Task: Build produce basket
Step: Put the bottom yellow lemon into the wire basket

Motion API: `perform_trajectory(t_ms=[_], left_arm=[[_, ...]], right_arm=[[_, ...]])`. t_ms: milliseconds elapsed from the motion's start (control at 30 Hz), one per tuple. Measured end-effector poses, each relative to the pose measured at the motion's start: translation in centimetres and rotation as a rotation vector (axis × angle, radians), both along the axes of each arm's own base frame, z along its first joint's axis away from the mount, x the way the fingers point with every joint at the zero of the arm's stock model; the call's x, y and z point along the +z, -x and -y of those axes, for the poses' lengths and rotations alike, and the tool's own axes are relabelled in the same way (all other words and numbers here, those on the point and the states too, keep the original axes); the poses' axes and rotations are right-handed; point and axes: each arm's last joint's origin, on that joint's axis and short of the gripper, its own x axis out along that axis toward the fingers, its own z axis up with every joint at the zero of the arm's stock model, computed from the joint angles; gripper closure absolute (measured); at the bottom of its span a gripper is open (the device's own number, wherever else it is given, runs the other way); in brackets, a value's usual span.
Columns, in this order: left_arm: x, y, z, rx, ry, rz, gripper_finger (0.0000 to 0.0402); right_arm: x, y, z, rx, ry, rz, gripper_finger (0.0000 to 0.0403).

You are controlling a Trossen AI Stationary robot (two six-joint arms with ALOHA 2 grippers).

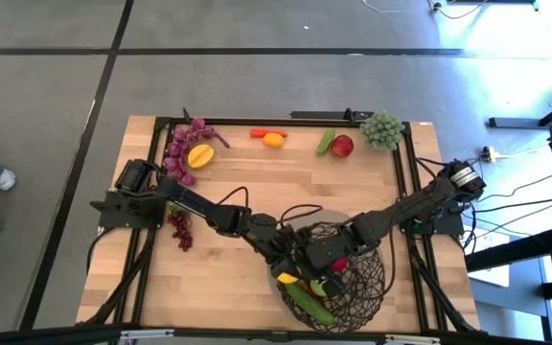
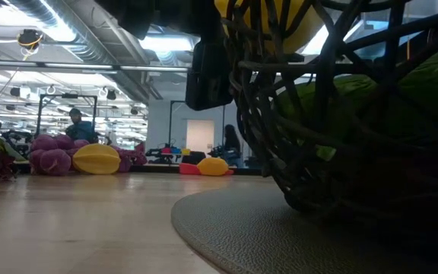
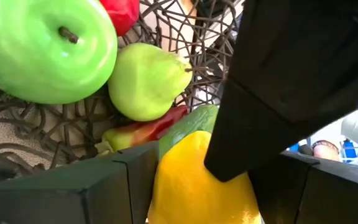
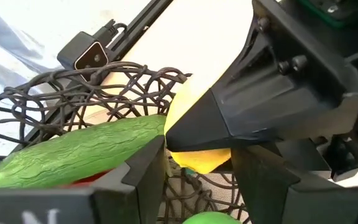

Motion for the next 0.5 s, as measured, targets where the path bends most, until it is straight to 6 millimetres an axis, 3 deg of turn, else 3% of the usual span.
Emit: perform_trajectory(t_ms=[500], left_arm=[[-0.12, -0.03, -0.02, 0.009, 0.003, -0.006, 0.0205]], right_arm=[[-0.25, 0.14, -0.08, 0.030, -0.016, -0.043, 0.0226]])
